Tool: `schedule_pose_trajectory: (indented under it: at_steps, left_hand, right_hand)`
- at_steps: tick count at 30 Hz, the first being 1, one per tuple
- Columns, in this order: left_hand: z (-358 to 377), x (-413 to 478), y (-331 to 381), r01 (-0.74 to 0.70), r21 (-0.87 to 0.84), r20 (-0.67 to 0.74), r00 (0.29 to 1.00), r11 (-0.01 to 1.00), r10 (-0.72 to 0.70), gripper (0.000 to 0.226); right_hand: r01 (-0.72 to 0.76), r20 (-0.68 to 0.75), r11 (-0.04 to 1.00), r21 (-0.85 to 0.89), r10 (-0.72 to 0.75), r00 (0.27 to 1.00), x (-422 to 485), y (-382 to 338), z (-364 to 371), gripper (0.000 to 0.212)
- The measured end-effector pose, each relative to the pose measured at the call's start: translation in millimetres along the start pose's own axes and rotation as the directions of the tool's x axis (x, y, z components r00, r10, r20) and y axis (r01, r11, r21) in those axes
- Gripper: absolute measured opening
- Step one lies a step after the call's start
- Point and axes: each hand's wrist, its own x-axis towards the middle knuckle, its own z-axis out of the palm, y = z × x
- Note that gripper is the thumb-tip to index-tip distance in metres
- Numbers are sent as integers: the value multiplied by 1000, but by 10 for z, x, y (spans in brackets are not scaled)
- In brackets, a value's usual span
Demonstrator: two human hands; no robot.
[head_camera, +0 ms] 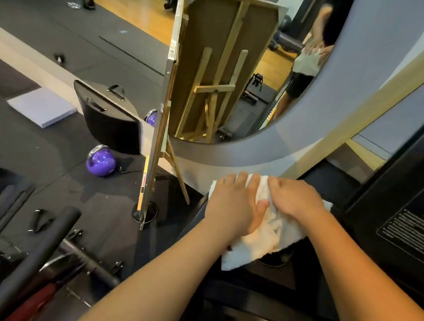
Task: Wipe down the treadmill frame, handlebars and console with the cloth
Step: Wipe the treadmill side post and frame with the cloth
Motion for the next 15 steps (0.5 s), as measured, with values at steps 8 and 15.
schedule_pose_trajectory:
  at_steps: [8,15]
  left_hand:
    - [-123,73,-141,261,-185,221,950,947,-219,77]
    - [-155,-342,36,309,23,155,938,951,-309,73]
  right_hand:
    - [1,226,998,56,-13,974,281,-304,-126,50]
    - [72,291,997,25,-77,954,334,-542,-105,48]
